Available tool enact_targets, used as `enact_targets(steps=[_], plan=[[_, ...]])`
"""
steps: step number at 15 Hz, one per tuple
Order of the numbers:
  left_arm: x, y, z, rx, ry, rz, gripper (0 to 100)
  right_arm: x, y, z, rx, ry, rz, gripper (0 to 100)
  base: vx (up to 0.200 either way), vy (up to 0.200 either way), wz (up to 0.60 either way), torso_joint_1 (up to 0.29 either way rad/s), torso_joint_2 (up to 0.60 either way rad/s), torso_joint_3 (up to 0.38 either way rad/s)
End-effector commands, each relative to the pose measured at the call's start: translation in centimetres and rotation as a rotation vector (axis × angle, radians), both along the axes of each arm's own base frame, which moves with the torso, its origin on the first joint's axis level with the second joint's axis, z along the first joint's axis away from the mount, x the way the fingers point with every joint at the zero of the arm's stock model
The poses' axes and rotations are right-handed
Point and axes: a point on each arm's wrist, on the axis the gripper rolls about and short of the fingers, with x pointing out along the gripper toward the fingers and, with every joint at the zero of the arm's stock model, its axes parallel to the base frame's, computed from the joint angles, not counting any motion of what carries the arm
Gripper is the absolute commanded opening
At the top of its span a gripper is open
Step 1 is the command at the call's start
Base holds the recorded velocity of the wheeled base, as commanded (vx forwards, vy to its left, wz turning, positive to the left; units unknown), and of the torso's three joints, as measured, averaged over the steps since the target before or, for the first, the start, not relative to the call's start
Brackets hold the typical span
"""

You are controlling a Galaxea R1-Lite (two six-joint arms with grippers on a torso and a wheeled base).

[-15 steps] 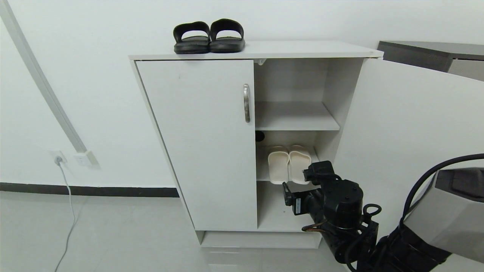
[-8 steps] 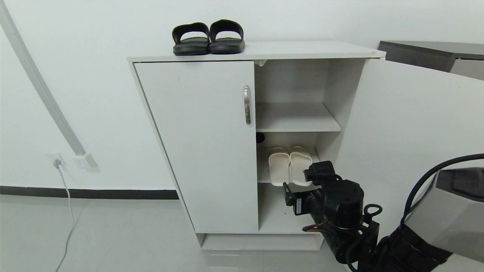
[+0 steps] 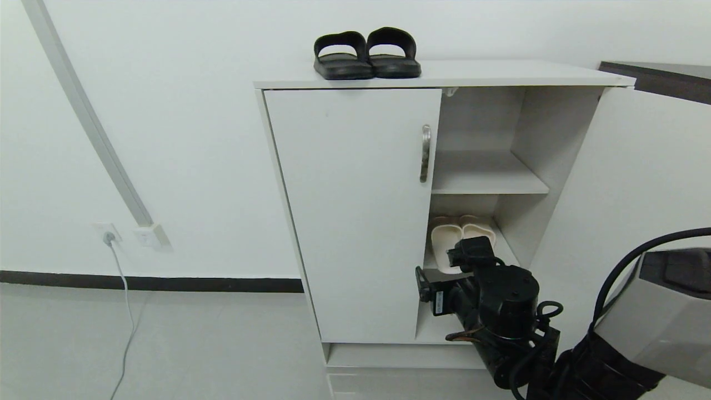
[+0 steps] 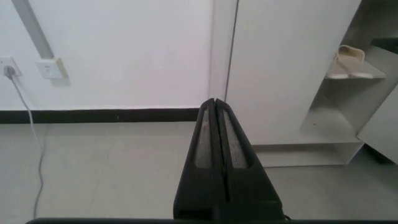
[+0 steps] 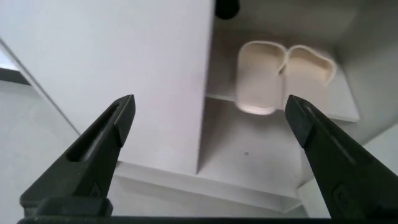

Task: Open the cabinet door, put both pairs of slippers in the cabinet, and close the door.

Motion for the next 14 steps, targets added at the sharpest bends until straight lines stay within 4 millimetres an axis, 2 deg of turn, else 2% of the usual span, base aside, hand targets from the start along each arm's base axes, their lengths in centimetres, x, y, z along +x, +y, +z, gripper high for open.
enact_targets(steps=[1, 2, 14], plan=[[0.01, 0.00, 0.00, 0.000, 0.001, 0.001, 0, -0.11, -0.08, -0.24, -0.007, 0.007, 0.002, 100, 0.000, 0.200, 0.00, -0.002, 0.01, -0.002], [0.01, 0.00, 0.00, 0.000, 0.001, 0.001, 0, -0.21, -0.17, -0.38, -0.012, 0.013, 0.007, 100, 0.000, 0.200, 0.00, -0.002, 0.01, 0.002], [0.02, 0.05, -0.02, 0.003, 0.001, 0.022, 0, -0.43, -0.50, -0.88, -0.041, 0.014, 0.017, 100, 0.000, 0.000, 0.00, 0.000, 0.00, 0.000]])
